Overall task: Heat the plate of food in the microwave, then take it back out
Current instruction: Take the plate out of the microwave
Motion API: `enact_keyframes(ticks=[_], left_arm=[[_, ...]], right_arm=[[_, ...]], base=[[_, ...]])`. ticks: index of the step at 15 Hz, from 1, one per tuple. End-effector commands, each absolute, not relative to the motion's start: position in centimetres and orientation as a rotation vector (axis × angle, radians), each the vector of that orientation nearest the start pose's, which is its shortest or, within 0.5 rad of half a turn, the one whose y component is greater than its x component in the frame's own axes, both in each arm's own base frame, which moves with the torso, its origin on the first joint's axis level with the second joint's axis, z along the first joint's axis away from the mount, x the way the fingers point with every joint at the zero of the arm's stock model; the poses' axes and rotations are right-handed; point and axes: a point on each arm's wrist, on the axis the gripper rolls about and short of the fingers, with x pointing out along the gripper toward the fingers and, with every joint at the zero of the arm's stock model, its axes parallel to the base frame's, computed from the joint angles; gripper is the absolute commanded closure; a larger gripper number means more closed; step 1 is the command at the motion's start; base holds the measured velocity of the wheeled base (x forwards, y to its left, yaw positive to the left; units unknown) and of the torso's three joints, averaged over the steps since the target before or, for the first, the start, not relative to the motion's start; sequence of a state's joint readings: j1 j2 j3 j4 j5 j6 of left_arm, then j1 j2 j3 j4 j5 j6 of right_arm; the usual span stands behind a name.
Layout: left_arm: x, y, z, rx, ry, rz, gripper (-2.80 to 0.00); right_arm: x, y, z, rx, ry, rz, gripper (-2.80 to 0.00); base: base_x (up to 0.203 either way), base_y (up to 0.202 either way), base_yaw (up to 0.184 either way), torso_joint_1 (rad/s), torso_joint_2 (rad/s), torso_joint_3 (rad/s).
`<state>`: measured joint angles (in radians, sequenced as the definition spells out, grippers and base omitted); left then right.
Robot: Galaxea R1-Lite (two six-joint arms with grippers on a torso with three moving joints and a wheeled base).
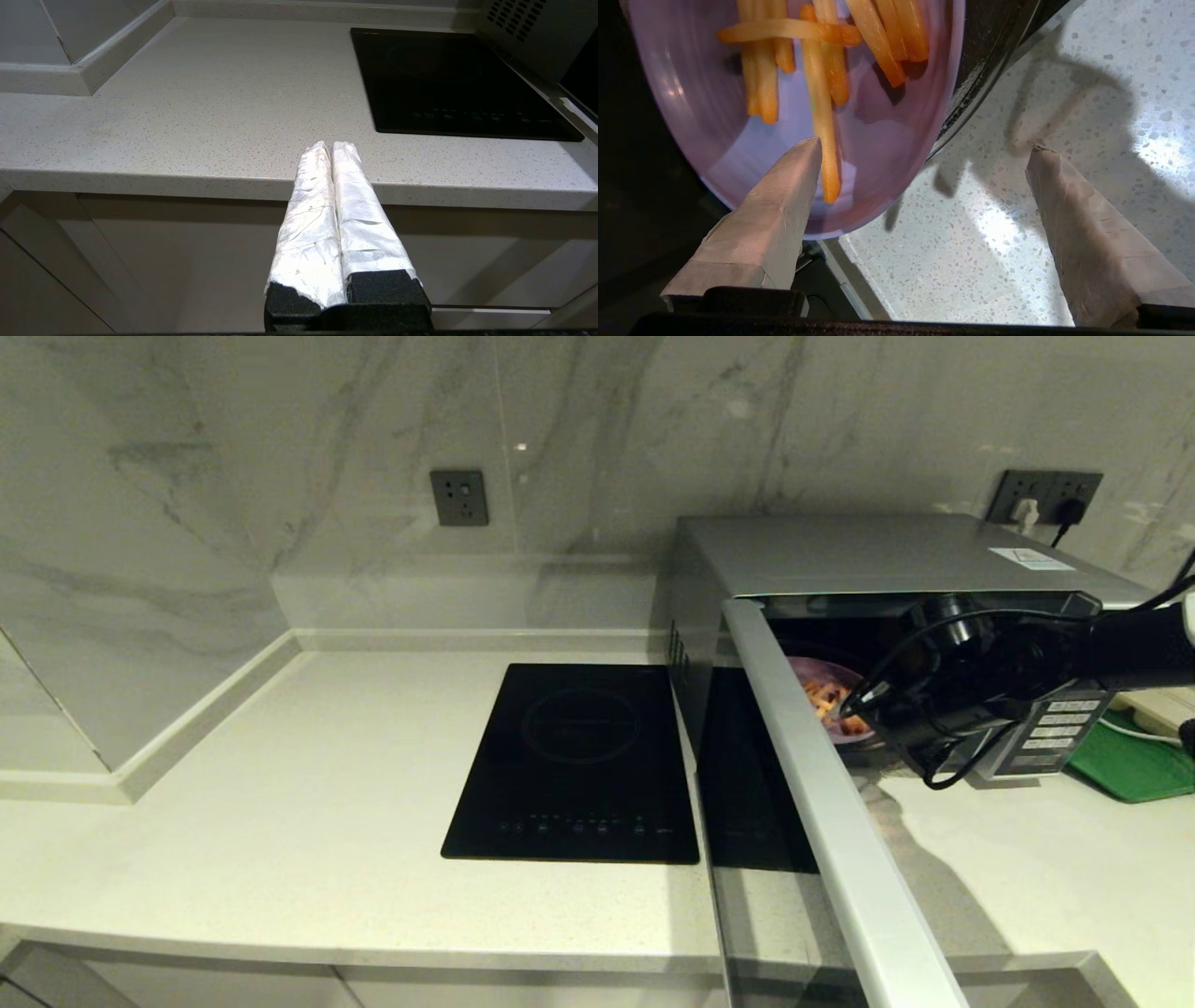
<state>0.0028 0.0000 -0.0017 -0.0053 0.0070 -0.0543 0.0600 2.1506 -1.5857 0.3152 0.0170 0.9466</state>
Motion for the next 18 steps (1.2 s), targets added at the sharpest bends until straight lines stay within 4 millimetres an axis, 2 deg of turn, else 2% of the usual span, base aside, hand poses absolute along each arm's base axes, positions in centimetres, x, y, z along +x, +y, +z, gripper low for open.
enact_keyframes(ticks=[1,17,18], left_arm=[[-2.29,0.01,7.65,-0.055,-0.008,0.011,0.0],[-2.29,0.01,7.65,-0.054,-0.008,0.011,0.0],[-2.29,0.01,7.65,-0.055,-0.008,0.011,0.0]], right_arm=[[41.86,2.65,13.84,0.864,0.856,-0.36,-2.8],[41.29,2.49,13.33,0.842,0.878,-0.411,-2.8],[41.25,2.49,13.45,0.843,0.876,-0.41,0.0]], base=[[0.0,0.0,0.0,0.0,0.0,0.0],[0.0,0.0,0.0,0.0,0.0,0.0],[0.0,0.0,0.0,0.0,0.0,0.0]])
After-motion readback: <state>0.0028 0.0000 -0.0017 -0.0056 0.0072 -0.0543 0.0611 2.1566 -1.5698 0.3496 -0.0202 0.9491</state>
